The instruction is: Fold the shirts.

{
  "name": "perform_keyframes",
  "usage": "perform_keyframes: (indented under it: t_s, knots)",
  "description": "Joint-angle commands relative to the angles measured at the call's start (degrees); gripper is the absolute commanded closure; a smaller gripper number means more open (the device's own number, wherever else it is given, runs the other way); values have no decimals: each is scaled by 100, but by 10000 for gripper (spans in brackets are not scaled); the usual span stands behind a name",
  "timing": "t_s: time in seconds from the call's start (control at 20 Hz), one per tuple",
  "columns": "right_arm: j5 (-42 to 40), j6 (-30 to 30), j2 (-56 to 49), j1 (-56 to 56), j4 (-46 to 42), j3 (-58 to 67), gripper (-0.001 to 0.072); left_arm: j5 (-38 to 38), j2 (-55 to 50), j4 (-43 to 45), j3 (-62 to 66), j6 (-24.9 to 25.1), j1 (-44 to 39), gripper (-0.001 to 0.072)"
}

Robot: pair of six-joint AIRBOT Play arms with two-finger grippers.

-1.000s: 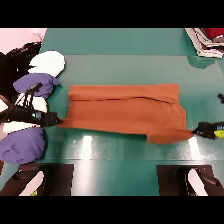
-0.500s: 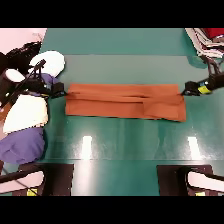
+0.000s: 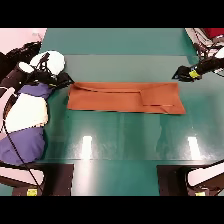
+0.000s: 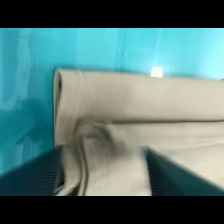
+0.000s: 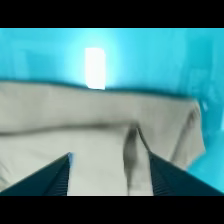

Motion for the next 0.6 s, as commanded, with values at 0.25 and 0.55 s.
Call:
perform_keyframes:
  t_s: [0.25,0.55]
  knots:
    - [1727,-789,-284,-944,619,422,160,-1478,-17,-33,369,247,-61,681]
    - [1366,-1261,-289,-1862,1462,-1169,119,-1290,-20,-37,369,243,-1016,681]
